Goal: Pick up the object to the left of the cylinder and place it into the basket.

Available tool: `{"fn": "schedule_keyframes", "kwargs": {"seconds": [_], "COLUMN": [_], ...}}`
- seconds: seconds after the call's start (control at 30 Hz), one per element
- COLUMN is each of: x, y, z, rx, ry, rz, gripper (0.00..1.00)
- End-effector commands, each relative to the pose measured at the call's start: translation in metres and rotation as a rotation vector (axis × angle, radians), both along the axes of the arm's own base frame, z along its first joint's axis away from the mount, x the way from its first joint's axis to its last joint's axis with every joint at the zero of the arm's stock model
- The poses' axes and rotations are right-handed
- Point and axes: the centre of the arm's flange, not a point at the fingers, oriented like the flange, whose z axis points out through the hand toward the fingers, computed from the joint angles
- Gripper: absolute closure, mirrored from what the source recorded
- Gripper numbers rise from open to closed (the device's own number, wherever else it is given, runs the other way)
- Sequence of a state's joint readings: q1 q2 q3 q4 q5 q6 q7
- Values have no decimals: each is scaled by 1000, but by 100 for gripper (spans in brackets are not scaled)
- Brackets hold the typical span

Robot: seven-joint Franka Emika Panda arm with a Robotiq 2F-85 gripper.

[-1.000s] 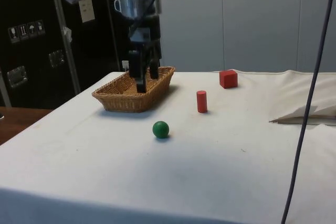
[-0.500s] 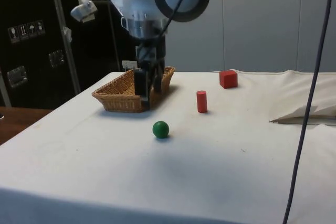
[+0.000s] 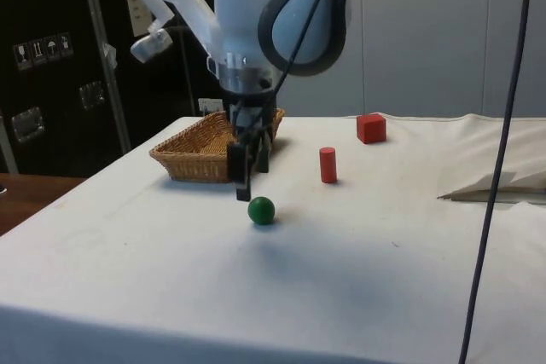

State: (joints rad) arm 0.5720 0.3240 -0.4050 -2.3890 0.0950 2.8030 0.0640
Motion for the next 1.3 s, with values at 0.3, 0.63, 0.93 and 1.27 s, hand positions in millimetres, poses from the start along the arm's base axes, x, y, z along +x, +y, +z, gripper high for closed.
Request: {"fn": "schedule_keyframes", "kwargs": {"seconds": [0.3,0.63,0.93,1.27], "x": [-11,-21,-19,-18], "y": [1,1,-1,-5], "z": [-16,-23,-37,-44], "rx": [16,16,10,0], "ry": [-16,-30,-39,-41], "rz": [2,-1,-8,-18], "gripper": [0,0,0,0]}}
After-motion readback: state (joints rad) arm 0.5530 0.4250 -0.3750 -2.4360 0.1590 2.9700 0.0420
